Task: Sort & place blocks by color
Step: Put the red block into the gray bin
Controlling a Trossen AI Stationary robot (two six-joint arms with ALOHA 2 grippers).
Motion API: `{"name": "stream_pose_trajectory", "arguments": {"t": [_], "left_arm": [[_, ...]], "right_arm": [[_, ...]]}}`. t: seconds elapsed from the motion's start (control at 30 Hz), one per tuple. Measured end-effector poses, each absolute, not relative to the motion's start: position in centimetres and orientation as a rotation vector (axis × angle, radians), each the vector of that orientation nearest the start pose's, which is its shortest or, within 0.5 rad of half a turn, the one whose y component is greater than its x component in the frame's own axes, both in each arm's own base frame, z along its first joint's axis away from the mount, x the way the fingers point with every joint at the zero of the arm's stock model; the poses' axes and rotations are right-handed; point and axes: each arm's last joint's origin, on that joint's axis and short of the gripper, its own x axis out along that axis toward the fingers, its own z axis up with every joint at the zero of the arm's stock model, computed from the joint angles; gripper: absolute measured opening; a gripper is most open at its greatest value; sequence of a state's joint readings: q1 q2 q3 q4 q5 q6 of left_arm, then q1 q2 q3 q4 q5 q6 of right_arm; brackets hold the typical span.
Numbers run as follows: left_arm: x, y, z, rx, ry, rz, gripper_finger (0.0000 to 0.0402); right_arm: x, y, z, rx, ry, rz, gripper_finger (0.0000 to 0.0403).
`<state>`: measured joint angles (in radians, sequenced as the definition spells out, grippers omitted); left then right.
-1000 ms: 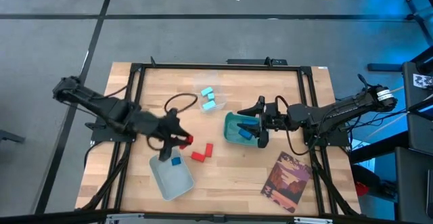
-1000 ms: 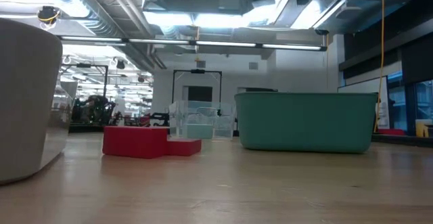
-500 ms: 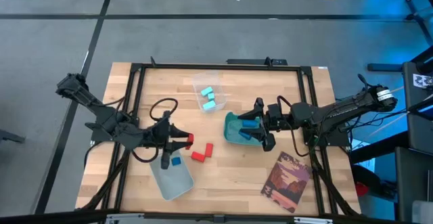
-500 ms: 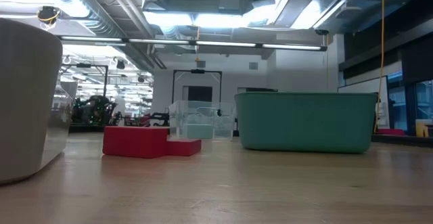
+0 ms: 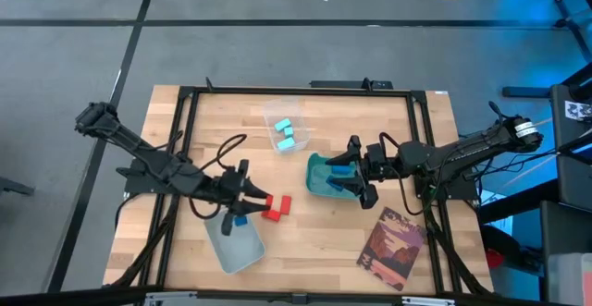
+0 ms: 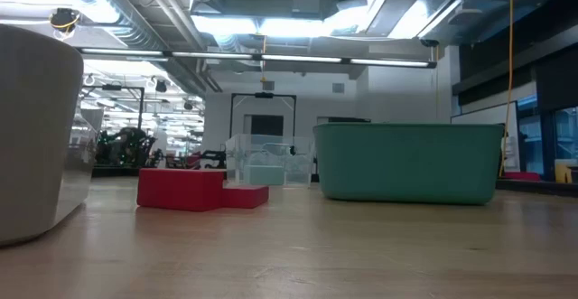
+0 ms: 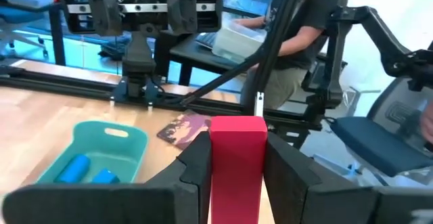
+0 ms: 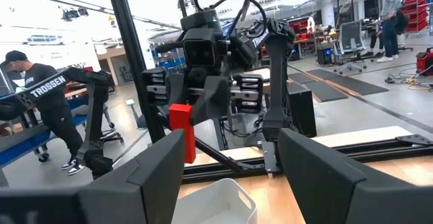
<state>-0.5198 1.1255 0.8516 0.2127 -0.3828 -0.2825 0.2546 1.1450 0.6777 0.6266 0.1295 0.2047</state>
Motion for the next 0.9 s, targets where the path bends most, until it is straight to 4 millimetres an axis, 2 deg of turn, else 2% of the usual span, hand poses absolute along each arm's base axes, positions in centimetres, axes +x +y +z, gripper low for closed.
{"name": "stream_pose_trajectory", "arguments": {"t": [0.17,0.33,0.53,0.7,0.9], "left_arm": [[21.4,-12.5,33.1,-0.317,0.129,-0.164,0.0092],[19.9,-15.1,32.2,-0.289,0.488,-0.150,0.0092],[20.0,-18.0,28.3,-0.278,0.818,-0.130,0.0092],[21.7,-19.6,24.8,-0.233,0.940,-0.121,0.0092],[23.3,-20.2,21.1,-0.201,1.097,-0.115,0.0092]], "right_arm": [[24.5,6.0,30.2,0.235,-0.143,0.141,0.0241],[24.5,6.0,30.2,0.235,-0.143,0.141,0.0241],[24.5,6.0,30.2,0.234,-0.141,0.140,0.0241],[24.5,6.0,30.2,0.234,-0.140,0.140,0.0241],[24.5,6.0,30.2,0.233,-0.140,0.140,0.0241]]}}
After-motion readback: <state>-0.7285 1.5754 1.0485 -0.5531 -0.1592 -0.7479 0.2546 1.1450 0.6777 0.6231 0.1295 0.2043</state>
